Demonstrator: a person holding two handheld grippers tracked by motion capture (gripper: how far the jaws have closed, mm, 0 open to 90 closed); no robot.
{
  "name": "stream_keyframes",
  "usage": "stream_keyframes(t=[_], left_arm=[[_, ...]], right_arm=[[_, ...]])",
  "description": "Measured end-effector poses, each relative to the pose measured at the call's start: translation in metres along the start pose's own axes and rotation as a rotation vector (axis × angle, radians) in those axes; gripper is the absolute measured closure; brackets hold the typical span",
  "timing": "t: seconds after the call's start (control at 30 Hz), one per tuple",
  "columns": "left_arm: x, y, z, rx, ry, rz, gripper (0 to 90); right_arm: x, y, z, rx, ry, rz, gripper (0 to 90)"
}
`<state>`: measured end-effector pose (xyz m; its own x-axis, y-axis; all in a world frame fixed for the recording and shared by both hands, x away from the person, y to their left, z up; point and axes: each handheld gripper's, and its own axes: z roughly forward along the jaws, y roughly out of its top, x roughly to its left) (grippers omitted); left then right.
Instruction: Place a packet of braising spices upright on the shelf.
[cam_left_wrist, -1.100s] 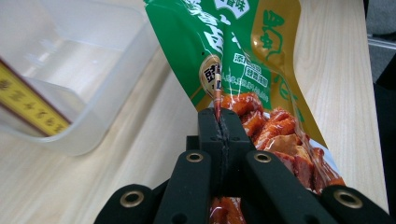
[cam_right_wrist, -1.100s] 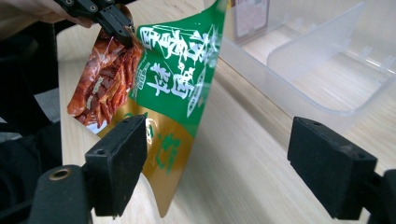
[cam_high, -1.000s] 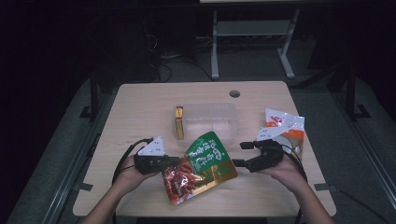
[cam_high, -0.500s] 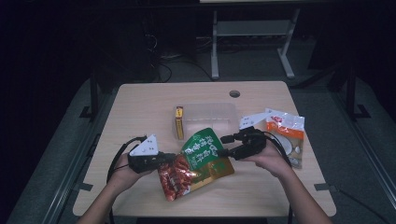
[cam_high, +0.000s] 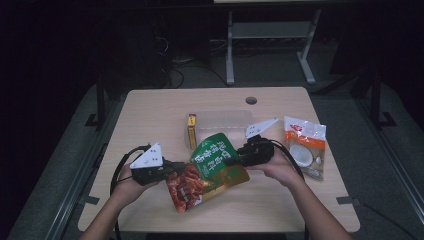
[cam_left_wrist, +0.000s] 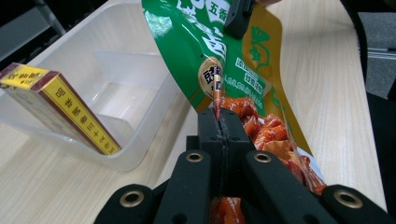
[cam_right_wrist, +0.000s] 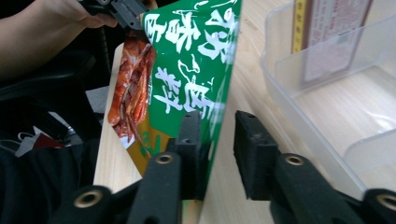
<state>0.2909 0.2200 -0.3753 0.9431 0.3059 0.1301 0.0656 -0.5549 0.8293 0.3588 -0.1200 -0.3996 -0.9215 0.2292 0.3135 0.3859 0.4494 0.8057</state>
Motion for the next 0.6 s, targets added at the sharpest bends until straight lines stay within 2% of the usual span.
stream_keyframes(t=[0.13, 0.3, 0.6], left_arm=[[-0.0007, -0.0001, 0.0004, -0.007, -0.009, 0.005, 89.9], [-0.0009, -0.0008, -0.0003, -0.013, -0.016, 0.012, 89.8], [0.0047, -0.0067, 0.0001, -0.027, -0.021, 0.003, 89.1]], right_arm=[[0.0009, -0.0005, 0.0002, -0.002, 0.011, -0.02, 84.6], [0.0009, -0.0009, -0.0001, -0.004, 0.02, -0.019, 89.6], [0.0021, -0.0008, -0.0033, -0.008, 0.063, 0.001, 90.0]])
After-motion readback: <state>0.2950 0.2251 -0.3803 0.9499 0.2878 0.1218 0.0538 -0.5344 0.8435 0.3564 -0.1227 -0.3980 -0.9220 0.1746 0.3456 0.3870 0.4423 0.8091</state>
